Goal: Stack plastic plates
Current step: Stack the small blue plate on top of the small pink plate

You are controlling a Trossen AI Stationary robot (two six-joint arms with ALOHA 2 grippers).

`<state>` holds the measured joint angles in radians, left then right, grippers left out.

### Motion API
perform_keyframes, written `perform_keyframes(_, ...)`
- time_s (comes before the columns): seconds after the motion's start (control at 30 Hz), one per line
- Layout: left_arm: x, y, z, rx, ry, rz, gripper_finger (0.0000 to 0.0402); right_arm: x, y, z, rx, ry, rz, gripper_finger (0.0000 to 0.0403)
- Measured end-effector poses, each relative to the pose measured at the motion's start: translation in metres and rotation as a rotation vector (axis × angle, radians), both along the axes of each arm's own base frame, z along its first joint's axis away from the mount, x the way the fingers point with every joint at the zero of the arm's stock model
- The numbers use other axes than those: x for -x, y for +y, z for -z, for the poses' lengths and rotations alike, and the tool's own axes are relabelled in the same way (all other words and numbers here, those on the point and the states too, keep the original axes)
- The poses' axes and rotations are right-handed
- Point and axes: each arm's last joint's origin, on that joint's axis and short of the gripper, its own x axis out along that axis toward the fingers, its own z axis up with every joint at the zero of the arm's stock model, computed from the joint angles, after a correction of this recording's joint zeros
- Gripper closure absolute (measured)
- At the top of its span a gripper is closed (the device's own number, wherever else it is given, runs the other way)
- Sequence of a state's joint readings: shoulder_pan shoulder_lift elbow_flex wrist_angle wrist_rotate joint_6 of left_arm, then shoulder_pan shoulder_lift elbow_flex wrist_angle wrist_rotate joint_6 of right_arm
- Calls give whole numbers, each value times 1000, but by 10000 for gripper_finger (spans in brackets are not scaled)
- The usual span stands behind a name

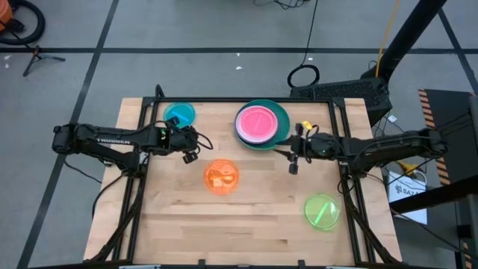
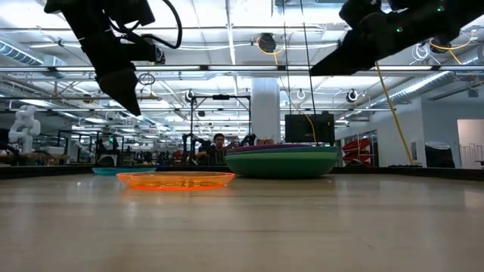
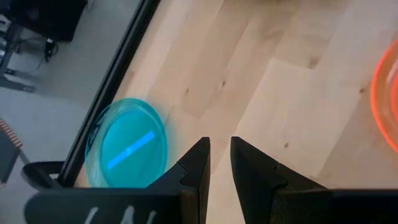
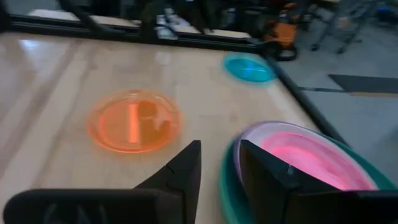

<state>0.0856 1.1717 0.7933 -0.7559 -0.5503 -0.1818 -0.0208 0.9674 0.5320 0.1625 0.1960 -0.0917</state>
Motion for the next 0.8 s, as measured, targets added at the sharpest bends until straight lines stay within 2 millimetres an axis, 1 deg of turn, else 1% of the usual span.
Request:
perform_keyframes(0.13, 1, 6, 0, 6, 2, -26, 330, 12, -4, 1, 18, -24, 55, 300)
perform_keyframes(0.3, 2, 14, 1, 64, -8, -46, 330, 20, -5, 3, 51, -49, 50, 300)
perform_keyframes(0.53, 5, 27, 2, 142, -20, -72, 330, 26, -5, -6, 122, -161, 34, 300)
perform_keyframes(0.7, 12, 46, 3, 216, -46, -152, 330, 28, -5, -7, 131, -166, 31, 300)
perform_keyframes(0.8, 15, 61, 8, 245, -34, -219, 330, 28, -5, -7, 134, -164, 30, 300)
